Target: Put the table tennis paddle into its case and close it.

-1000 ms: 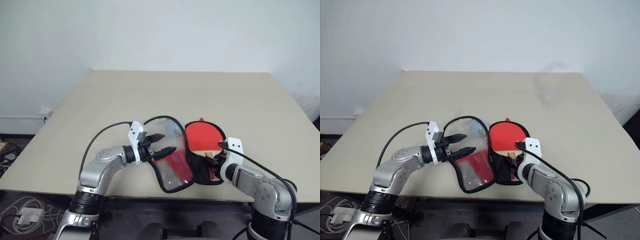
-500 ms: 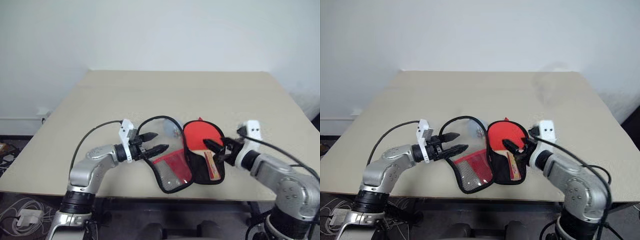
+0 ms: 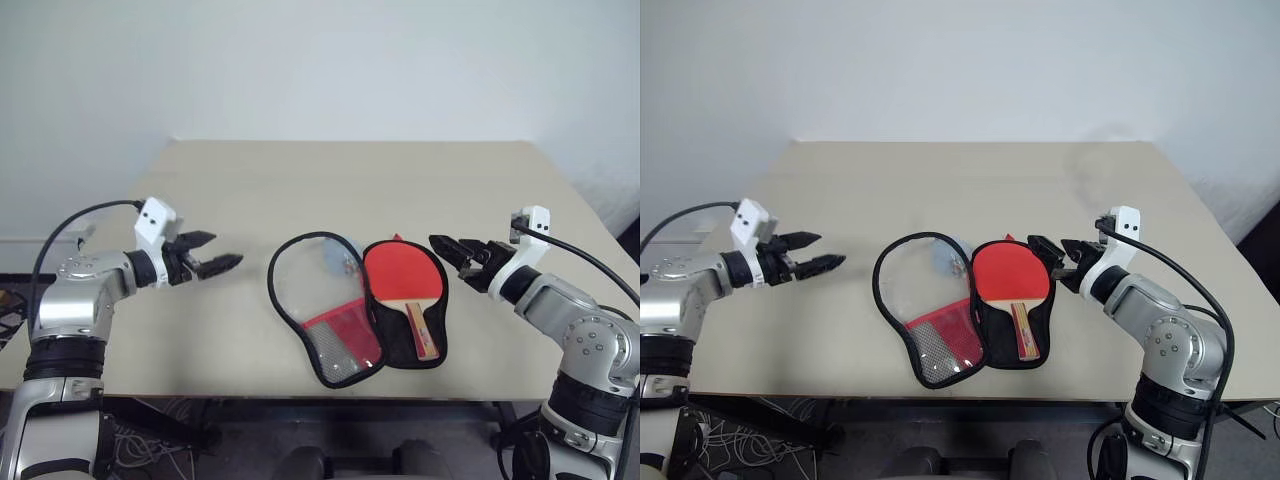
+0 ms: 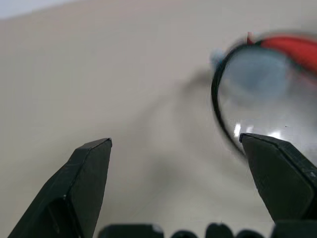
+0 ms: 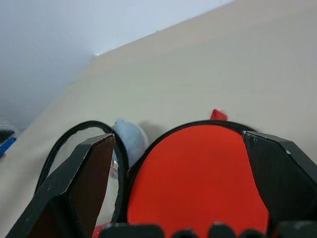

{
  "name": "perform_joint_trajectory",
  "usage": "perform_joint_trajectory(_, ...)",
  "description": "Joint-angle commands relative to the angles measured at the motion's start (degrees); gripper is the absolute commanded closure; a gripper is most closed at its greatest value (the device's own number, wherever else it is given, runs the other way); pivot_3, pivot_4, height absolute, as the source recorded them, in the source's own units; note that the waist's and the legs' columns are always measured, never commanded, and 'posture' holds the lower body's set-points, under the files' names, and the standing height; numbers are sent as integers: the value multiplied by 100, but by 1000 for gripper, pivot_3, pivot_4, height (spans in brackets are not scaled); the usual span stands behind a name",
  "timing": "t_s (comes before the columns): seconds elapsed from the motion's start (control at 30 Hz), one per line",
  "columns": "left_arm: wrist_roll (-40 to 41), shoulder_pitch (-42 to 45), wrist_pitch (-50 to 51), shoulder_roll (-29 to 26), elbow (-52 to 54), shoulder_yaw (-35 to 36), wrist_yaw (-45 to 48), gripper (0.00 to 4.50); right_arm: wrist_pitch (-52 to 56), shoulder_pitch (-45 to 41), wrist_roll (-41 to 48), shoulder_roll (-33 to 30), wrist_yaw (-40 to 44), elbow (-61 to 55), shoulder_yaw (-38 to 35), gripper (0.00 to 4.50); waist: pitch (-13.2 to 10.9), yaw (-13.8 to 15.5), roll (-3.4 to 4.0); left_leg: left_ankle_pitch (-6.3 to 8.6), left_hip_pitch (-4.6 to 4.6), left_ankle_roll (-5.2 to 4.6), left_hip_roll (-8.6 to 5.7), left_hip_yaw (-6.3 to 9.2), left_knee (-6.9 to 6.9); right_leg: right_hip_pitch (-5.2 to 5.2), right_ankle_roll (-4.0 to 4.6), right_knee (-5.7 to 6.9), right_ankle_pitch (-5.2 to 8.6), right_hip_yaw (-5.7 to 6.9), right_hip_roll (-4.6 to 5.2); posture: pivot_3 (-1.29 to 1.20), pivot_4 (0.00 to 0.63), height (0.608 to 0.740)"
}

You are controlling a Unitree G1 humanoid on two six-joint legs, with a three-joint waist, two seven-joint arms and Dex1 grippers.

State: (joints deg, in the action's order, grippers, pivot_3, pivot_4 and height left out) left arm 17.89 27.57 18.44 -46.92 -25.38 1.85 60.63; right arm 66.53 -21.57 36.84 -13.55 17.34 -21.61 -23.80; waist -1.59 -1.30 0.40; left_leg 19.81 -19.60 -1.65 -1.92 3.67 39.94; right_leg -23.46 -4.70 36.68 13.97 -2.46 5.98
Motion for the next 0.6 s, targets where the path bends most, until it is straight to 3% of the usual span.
perform_joint_trajectory(0.03,-679,30,-953,132,-296,-547,276,0,-418,-160,-63,-148,-6,72,147,34,0,12,0,0,0,0,0,0,0,0,0,0,0,0,1,0,0,716)
perform_joint_trajectory(0.3,-1011,290,-1509,997,-536,-1095,604,0,-979,-29,-216,-446,26,208,389,34,0,15,-2,1,-9,-1,0,1,5,-4,0,2,0,0,3,0,0,716)
perform_joint_trajectory(0.47,-168,515,-397,1546,-11,-756,861,0,-1625,-58,136,-152,-116,64,-162,34,1,12,-4,1,-15,-4,-1,4,15,-3,-1,4,-1,1,4,0,0,716)
perform_joint_trajectory(0.6,548,593,754,1862,621,-683,1129,0,-1785,-109,978,-68,-155,-266,-693,34,0,-8,-3,1,-15,-4,-1,9,15,-4,-1,9,-1,0,4,0,0,716)
